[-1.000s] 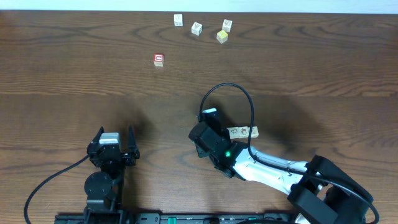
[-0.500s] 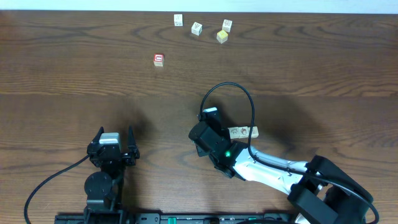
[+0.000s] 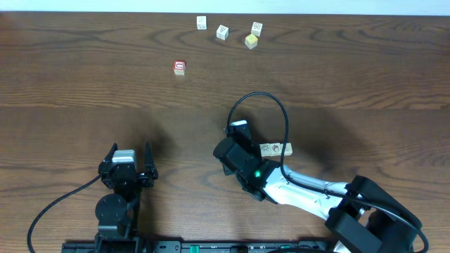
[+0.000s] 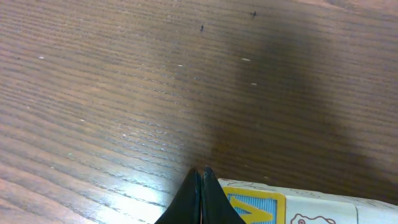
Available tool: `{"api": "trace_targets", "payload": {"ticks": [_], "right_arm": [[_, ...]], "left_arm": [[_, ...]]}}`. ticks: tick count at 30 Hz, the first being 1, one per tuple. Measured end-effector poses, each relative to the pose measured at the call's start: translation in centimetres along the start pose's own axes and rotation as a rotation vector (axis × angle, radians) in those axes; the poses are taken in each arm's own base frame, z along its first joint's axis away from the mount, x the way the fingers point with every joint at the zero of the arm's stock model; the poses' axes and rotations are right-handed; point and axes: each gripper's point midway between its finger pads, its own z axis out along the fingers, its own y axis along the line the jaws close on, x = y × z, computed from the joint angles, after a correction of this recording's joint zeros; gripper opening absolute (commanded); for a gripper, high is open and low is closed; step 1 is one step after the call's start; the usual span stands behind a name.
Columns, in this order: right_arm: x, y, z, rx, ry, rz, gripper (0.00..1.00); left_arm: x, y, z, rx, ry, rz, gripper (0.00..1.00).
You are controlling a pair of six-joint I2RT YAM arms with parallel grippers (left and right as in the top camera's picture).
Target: Lift 5 blocks
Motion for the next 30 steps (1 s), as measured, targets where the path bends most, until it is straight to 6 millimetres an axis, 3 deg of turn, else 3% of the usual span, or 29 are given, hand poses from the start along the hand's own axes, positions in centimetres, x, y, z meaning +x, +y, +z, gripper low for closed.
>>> {"api": "trace_targets", "payload": {"ticks": [9, 21, 26, 28, 30], "right_arm": [[-0.3, -0.3, 0.0, 0.018, -0.015, 0.013, 0.01], [-1.6, 3.6, -0.7, -0.149, 0.013, -0.060, 0.01], [-5.1, 5.2, -2.7, -0.147, 0.038, -0.126, 0.01], [-7.3, 5.2, -4.1, -0.138, 0.019, -0.133, 0.01], [-10.1, 4.8, -5.6, -0.135, -0.022, -0.116, 0.09]], "left_arm": [[0.0, 0.0, 0.0, 0.000, 0.000, 0.000, 0.75], [0.0, 0.0, 0.0, 0.000, 0.000, 0.000, 0.75], [0.0, 0.0, 0.0, 0.000, 0.000, 0.000, 0.76], [0.0, 0.0, 0.0, 0.000, 0.000, 0.000, 0.75], [0.0, 0.0, 0.0, 0.000, 0.000, 0.000, 0.76]]}}
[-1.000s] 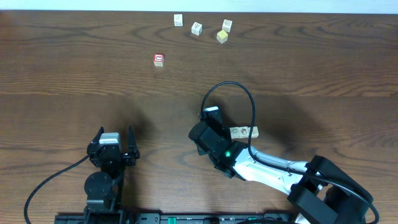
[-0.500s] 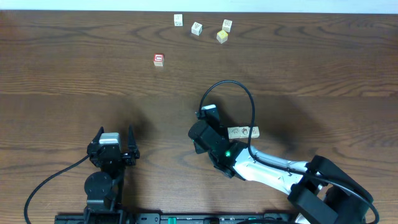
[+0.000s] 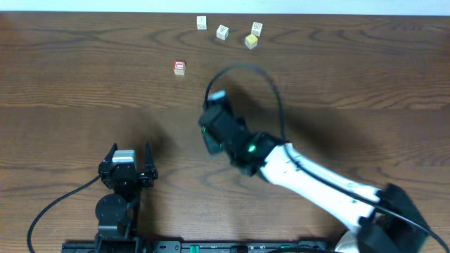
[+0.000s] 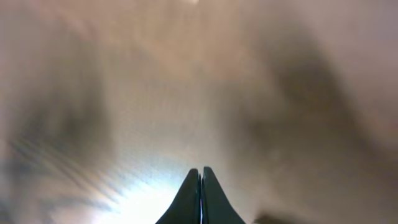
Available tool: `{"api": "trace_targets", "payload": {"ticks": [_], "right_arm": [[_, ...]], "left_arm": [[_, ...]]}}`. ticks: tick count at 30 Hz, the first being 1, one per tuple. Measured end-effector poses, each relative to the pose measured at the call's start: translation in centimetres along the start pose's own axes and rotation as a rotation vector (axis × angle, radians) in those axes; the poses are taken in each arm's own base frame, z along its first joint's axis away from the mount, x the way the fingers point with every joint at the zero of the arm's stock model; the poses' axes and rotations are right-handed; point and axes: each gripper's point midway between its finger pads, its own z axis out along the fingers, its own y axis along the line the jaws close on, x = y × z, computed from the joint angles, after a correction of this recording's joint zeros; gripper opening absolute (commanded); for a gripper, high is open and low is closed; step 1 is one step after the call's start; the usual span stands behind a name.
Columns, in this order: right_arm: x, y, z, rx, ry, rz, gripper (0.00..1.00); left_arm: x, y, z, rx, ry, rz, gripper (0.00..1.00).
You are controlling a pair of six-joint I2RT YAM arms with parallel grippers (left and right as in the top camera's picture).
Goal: Lift 5 blocks
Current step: 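Lift the right gripper away and bring both grippers over the row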
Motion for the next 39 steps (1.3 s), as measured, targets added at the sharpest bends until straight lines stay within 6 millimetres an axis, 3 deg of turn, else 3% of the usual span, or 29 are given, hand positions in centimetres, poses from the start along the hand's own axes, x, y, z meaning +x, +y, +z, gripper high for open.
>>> {"api": "trace_targets", "payload": {"ticks": [2, 4, 5, 6, 7, 8, 11, 14, 19, 21, 24, 28, 32, 37, 39], "right_arm": [[-3.7, -1.3, -2.5, 0.009, -0.075, 0.034, 0.18], [-6.0, -2.9, -4.7, 0.023, -0.131, 0.067, 0.34], [-6.7, -4.2, -5.9, 0.039, -0.144, 0.081, 0.33], [-6.9, -5.7, -6.9, 0.064, -0.143, 0.096, 0.23], [-6.8, -7.2, -7.7, 0.094, -0.132, 0.115, 0.09], [-6.4, -8.9, -8.4, 0.129, -0.116, 0.133, 0.01], [-4.2, -13.6, -9.9, 0.236, -0.026, 0.188, 0.01], [-2.1, -17.1, -11.5, 0.316, 0.046, 0.235, 0.01], [-0.8, -20.4, -14.8, 0.393, 0.058, 0.301, 0.01], [-0.1, -22.2, -17.0, 0.437, 0.047, 0.345, 0.01], [0.9, -24.1, -19.6, 0.485, 0.026, 0.403, 0.01], [2.6, -25.9, -21.5, 0.538, 0.021, 0.455, 0.01], [4.7, -26.0, -21.3, 0.515, 0.040, 0.486, 0.01], [6.9, -24.4, -18.8, 0.404, 0.102, 0.505, 0.01], [8.3, -23.7, -17.3, 0.358, 0.144, 0.512, 0.01]], "left_arm": [[0.0, 0.0, 0.0, 0.000, 0.000, 0.000, 0.76], [0.0, 0.0, 0.0, 0.000, -0.001, 0.000, 0.75], [0.0, 0.0, 0.0, 0.000, 0.000, 0.000, 0.75], [0.0, 0.0, 0.0, 0.000, 0.000, 0.000, 0.75], [0.0, 0.0, 0.0, 0.000, 0.000, 0.000, 0.75], [0.0, 0.0, 0.0, 0.000, 0.000, 0.000, 0.75], [0.0, 0.0, 0.0, 0.000, -0.001, 0.002, 0.76], [-0.1, 0.0, 0.0, 0.000, -0.005, -0.005, 0.76], [0.0, -1.3, -0.1, 0.077, 0.004, -0.044, 0.75], [0.0, -1.7, -0.2, 0.096, 0.024, -0.079, 0.75], [-1.0, -2.0, -0.4, 0.113, 0.049, -0.130, 0.75], [-4.2, -2.3, 0.0, 0.129, 0.084, -0.161, 0.76], [-7.7, -4.2, 2.3, 0.202, 0.201, -0.177, 0.76], [-8.1, -6.3, 4.9, 0.263, 0.359, -0.208, 0.75], [-7.2, -6.8, 5.6, 0.266, 0.413, -0.279, 0.76]]}}
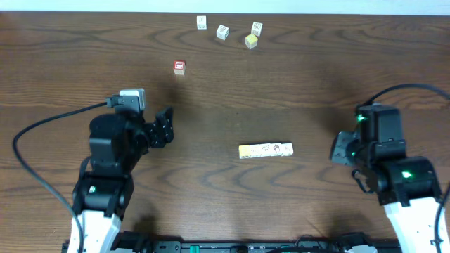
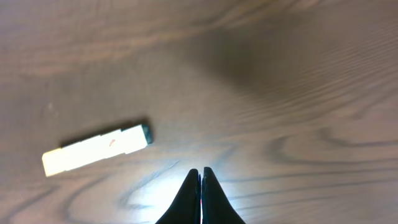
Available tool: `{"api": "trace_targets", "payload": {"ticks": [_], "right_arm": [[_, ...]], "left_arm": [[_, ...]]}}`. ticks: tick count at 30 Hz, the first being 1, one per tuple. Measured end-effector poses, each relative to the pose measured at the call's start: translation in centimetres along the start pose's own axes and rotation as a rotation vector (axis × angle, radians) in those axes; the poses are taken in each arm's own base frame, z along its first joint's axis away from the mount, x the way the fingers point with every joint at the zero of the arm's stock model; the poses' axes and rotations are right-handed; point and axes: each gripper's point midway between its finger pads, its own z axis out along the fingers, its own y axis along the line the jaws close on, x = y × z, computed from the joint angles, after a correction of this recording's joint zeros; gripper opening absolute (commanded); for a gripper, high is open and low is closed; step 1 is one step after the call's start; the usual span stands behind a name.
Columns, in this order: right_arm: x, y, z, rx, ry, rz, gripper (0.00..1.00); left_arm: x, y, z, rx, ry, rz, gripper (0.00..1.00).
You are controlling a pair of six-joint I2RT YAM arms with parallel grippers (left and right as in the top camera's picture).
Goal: Lift 5 blocks
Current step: 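Lift the right gripper away and bring both grippers over the row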
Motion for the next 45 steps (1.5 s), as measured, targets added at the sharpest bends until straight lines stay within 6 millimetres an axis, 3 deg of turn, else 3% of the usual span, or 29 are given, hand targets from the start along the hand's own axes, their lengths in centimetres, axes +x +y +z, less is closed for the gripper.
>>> {"api": "trace_targets", "payload": {"ticks": [7, 15, 20, 24, 28, 30, 31, 34, 36, 39, 41, 45], "right_arm": [[6.3, 0.0, 4.9, -0.026, 0.177, -0.022, 0.01], [7.9, 3.4, 5.9, -0.136, 0.178, -0.121, 0.01], [9.4, 5.0, 7.5, -0.189, 0.165, -0.136, 0.01], [11.0, 4.9, 9.0, -0.193, 0.182, -0.128, 0.01], [11.3, 5.1, 9.9, -0.192, 0.193, -0.117, 0.01], [11.1, 5.3, 10.3, -0.193, 0.191, -0.110, 0.01], [11.0, 5.4, 10.5, -0.193, 0.191, -0.102, 0.01], [10.8, 5.8, 11.2, -0.194, 0.189, -0.079, 0.01], [10.8, 6.0, 11.7, -0.193, 0.194, -0.069, 0.01], [10.9, 6.1, 12.2, -0.186, 0.205, -0.062, 0.01], [10.9, 6.2, 12.5, -0.184, 0.206, -0.059, 0.01], [10.6, 6.3, 12.8, -0.186, 0.198, -0.054, 0.01]], "left_arm": [[6.9, 0.3, 2.3, 0.023, 0.309, -0.145, 0.76], [11.8, 1.6, 1.9, -0.048, 0.515, -0.202, 0.75], [12.8, 2.1, 1.4, -0.081, 0.560, -0.219, 0.78], [13.3, 2.2, 1.1, -0.093, 0.583, -0.224, 0.78], [13.3, 2.2, 1.2, -0.092, 0.581, -0.220, 0.78], [13.2, 2.2, 1.2, -0.091, 0.576, -0.223, 0.54], [13.1, 2.2, 1.3, -0.093, 0.573, -0.223, 0.46], [13.0, 2.2, 1.3, -0.090, 0.568, -0.213, 0.39], [13.0, 2.2, 1.3, -0.091, 0.568, -0.217, 0.24], [13.0, 2.1, 1.3, -0.085, 0.569, -0.207, 0.20], [13.1, 1.6, 1.4, -0.072, 0.571, -0.192, 0.07], [13.2, 0.0, 1.8, -0.025, 0.567, -0.144, 0.07]]}}
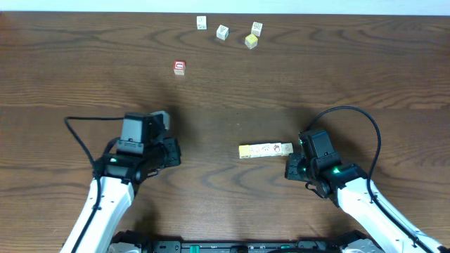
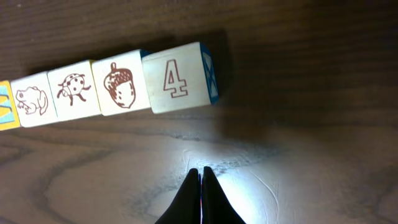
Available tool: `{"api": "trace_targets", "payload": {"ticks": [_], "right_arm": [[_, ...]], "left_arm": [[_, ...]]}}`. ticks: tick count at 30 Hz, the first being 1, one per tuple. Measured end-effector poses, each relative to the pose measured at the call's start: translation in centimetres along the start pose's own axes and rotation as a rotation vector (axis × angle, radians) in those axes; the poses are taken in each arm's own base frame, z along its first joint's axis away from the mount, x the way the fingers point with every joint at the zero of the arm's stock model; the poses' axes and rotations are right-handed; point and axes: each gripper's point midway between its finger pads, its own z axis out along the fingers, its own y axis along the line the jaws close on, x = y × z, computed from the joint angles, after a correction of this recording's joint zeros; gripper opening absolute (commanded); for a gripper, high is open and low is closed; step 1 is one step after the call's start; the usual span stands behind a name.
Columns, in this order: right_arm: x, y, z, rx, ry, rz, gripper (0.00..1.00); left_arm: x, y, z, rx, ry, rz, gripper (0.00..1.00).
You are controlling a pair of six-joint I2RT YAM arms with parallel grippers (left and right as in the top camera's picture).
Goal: Lift 5 blocks
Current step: 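Lift the right gripper away and bring both grippers over the row, then lower both grippers beside the two ends of the five-block row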
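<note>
A row of several picture blocks (image 1: 265,150) lies on the dark wooden table (image 1: 337,77). In the right wrist view its right end is a block marked 4 (image 2: 177,78), then an acorn block (image 2: 121,87), a ladybug block (image 2: 73,90) and a frog block (image 2: 30,99). My right gripper (image 2: 201,171) is shut and empty, low over the table just in front of the 4 block, apart from it. From overhead it (image 1: 292,167) sits by the row's right end. My left gripper (image 1: 172,151) hovers left of the row, fingers looking apart, holding nothing.
Loose blocks lie at the far edge: a red one (image 1: 179,67), two white ones (image 1: 202,22) (image 1: 222,31), another white one (image 1: 256,28) and a yellow one (image 1: 250,41). Black cables loop from both arms.
My right gripper was high at the right side, seeing the row from afar; now it is low beside the row's right end, still shut. My left arm has dropped lower and nearer the front.
At first my right gripper was shut against the row's left end and the left arm sat parked at the front. Then the right arm was stretched over the middle. Later it stood at the far right with the left arm raised. The row has stayed on the table.
</note>
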Motion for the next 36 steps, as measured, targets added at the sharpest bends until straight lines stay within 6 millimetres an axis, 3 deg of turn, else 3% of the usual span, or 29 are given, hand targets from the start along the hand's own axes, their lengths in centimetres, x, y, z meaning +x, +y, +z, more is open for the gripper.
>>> {"api": "trace_targets", "payload": {"ticks": [7, 24, 36], "right_arm": [[-0.2, -0.1, 0.0, 0.007, -0.011, -0.001, 0.01], [-1.5, -0.2, 0.0, 0.022, -0.066, -0.001, 0.01], [-0.9, -0.7, 2.6, 0.054, -0.011, 0.003, 0.01]], "left_arm": [[0.2, -2.5, 1.4, 0.009, -0.006, 0.064, 0.07], [0.8, -1.4, 3.9, -0.074, 0.036, -0.020, 0.07], [0.8, -1.4, 3.9, -0.072, 0.032, -0.020, 0.07]]}}
